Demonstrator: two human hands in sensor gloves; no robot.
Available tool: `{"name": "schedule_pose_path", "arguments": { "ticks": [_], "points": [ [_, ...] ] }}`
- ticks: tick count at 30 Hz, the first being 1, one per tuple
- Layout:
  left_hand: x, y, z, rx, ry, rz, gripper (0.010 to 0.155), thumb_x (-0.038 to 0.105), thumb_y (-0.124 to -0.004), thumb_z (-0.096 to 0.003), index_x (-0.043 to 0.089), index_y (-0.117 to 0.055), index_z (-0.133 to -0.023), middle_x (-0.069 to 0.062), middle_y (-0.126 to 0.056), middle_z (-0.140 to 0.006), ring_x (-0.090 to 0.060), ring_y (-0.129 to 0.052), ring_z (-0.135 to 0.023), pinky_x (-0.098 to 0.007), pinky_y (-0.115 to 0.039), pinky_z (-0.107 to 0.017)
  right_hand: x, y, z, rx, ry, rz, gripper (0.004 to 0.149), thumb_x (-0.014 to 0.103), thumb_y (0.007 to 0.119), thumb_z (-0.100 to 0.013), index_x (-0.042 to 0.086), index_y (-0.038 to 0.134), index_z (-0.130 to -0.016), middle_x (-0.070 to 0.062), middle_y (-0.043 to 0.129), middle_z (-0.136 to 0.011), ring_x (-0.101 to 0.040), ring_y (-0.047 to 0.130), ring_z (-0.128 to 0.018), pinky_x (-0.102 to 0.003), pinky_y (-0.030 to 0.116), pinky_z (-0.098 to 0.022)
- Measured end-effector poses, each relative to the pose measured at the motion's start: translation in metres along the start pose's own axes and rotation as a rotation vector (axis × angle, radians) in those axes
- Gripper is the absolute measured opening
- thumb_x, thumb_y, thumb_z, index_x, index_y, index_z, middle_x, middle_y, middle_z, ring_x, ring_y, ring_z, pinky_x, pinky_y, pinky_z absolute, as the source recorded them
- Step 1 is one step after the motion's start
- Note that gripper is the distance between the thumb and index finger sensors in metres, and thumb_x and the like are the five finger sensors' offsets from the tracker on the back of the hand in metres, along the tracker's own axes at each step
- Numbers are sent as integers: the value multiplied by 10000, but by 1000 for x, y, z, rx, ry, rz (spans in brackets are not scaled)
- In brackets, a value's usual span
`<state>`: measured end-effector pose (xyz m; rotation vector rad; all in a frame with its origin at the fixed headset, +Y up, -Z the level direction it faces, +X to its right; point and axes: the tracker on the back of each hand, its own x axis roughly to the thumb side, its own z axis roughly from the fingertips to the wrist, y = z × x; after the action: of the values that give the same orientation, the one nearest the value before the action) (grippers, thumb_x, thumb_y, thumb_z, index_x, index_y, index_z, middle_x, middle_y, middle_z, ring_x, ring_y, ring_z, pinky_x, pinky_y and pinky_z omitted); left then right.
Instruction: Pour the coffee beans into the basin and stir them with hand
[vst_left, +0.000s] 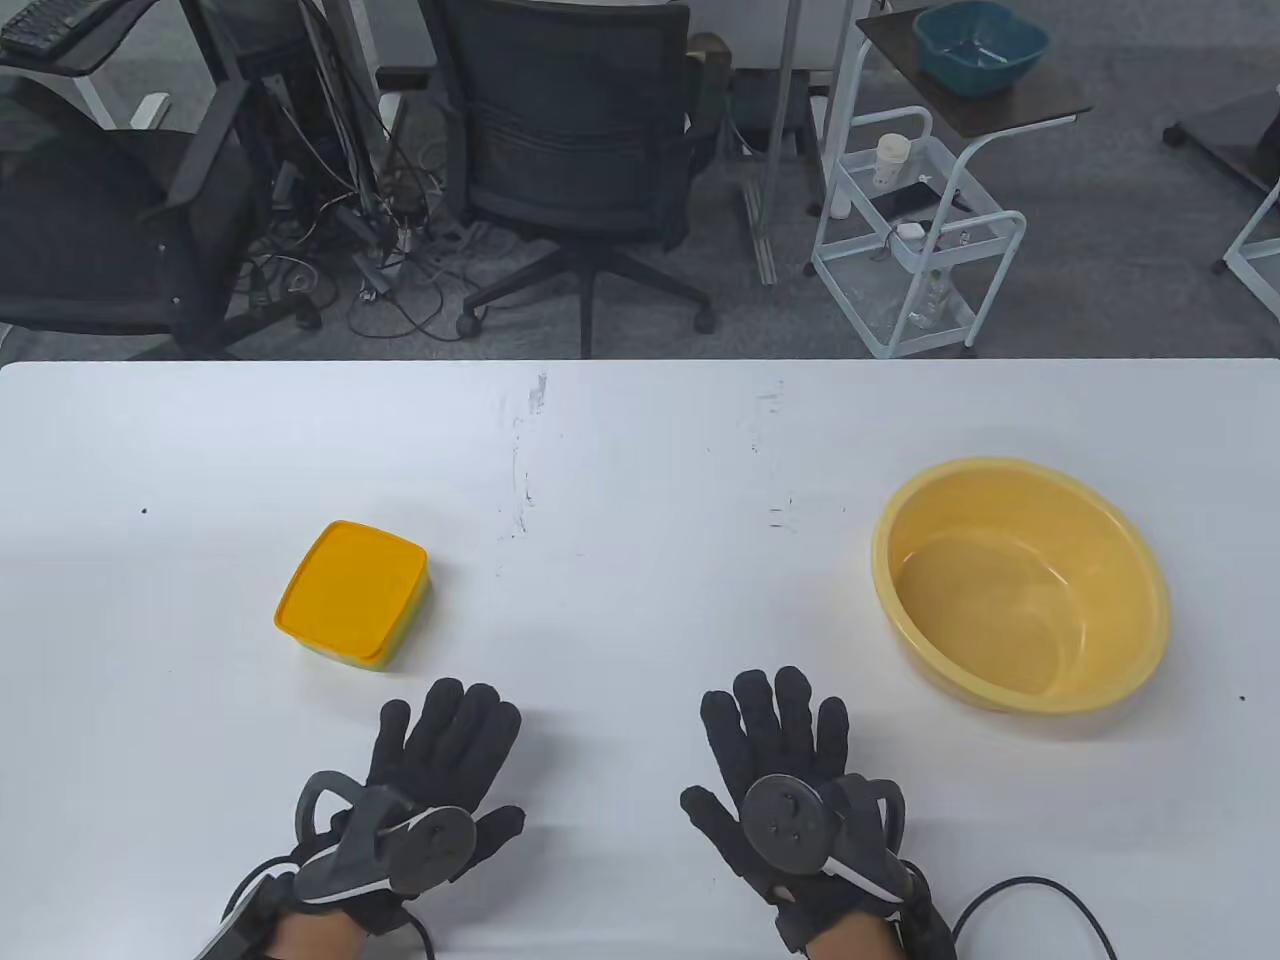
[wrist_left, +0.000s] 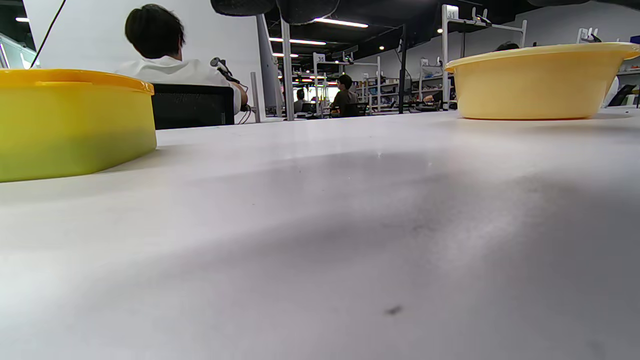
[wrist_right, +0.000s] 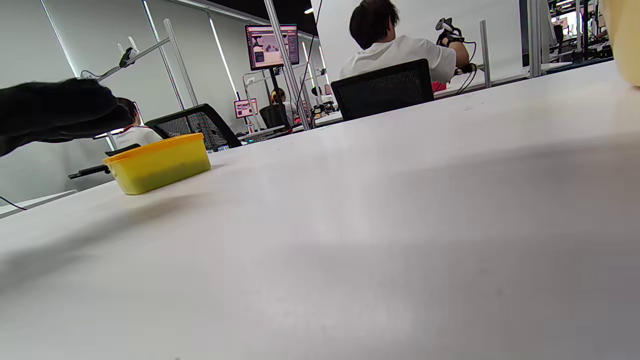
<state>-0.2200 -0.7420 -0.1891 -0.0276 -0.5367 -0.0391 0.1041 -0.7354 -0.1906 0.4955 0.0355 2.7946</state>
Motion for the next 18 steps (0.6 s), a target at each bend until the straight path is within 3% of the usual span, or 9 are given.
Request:
{"name": "schedule_pose_path", "arguments": {
  "ticks": [14,18],
  "points": [
    [-5,-4,-1,-10,27,1,842,706,-469,-510,240,-197,-1156,-141,-315,-1248,-464,-396,-1153,-680,-346,-776,-4,-3,-1,-8,19,-41,809,660,473,-493,219,185,-1106,-74,26,-1122,-336,-183,-963,-572,-96,-603],
    [-7,-10,-7,-51,75,17,826,705,-480,-512,228,-284,-1156,-146,-363,-1238,-465,-434,-1141,-676,-360,-774,0,-5,2,-21,-11,-41,809,661,470,-493,218,186,-1107,-75,28,-1122,-337,-183,-963,-573,-94,-603]
  ]
}}
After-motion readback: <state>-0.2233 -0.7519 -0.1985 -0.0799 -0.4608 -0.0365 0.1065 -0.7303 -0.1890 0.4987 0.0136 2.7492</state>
